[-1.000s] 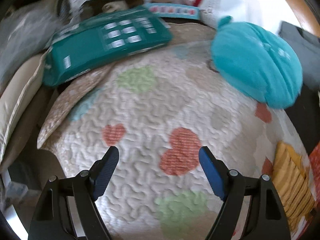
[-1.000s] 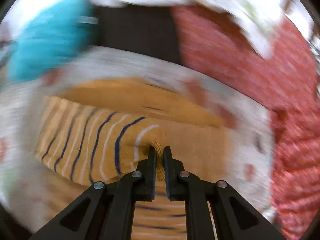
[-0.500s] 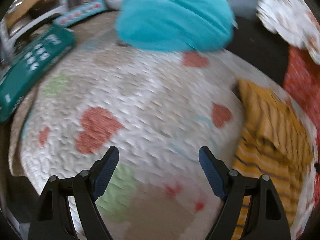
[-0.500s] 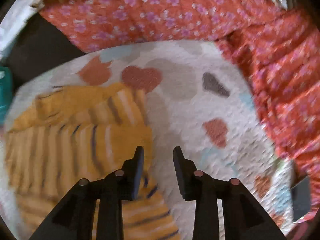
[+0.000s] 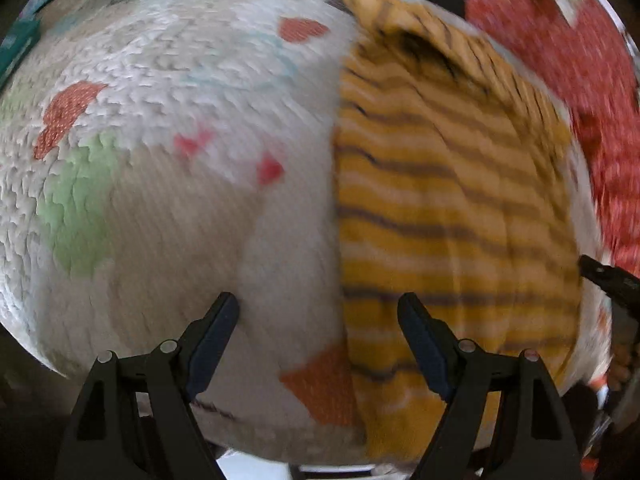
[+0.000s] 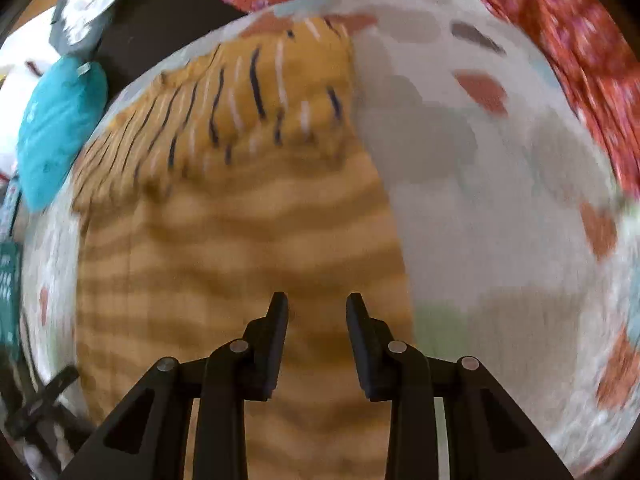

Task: Fold small clothes
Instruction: 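Grasp the sweater hem with both tools and lift it toward the collar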

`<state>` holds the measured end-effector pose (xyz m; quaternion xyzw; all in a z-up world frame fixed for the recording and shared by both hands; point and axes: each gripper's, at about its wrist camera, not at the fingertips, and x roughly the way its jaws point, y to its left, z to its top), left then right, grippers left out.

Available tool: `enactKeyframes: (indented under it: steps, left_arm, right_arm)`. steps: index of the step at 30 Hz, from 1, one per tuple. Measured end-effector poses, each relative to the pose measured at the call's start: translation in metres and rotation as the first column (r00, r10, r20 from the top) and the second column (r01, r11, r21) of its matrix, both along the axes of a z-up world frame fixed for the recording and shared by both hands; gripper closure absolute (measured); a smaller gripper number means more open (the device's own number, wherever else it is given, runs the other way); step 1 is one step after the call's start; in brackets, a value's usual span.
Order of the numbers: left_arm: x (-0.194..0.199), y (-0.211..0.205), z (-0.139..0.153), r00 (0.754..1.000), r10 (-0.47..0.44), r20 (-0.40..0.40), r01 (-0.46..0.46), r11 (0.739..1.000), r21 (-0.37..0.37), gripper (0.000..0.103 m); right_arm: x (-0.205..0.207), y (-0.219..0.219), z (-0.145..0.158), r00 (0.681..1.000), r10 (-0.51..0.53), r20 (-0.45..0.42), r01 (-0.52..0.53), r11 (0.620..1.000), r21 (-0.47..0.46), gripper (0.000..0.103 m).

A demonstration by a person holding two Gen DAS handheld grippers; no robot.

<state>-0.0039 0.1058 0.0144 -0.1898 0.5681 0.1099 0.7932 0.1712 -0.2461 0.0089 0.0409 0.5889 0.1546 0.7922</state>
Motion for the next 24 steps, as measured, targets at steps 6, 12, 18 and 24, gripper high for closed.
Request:
enactKeyframes:
  steps: [6, 12, 18, 24]
  left_arm:
    - [-0.020, -0.044, -0.013, 0.997, -0.072, -0.041, 0.069, 0.995, -0.066, 0.019]
    - [-0.037, -0.072, -0.012, 0.996, -0.069, -0.065, 0.067, 0.997, -0.027, 0.068]
    - [-0.052, -0.048, -0.009, 0.999, 0.041, -0.023, -0.045, 0.982, -0.182, 0.088]
    - [-0.038, -0.052, -0.016, 0.999, 0.052, 0.005, -0.049, 0.973, -0.226, 0.043]
  right_arm:
    - [-0.076, -0.060, -0.008, 0.997, -0.068, -0.045, 0.071, 0.995, 0.077, 0.054]
    - [-0.114, -0.058, -0.036, 0.981, -0.112, -0.159, 0.145, 0.965, 0.217, 0.051]
    - [-0.125, -0.029, -0.033, 0.994, -0.091, -0.054, 0.097, 0.987, 0.125, 0.040]
    - [-0.125, -0.047, -0.035, 0.990, -0.114, -0.084, 0.134, 0.944, 0.301, 0.053]
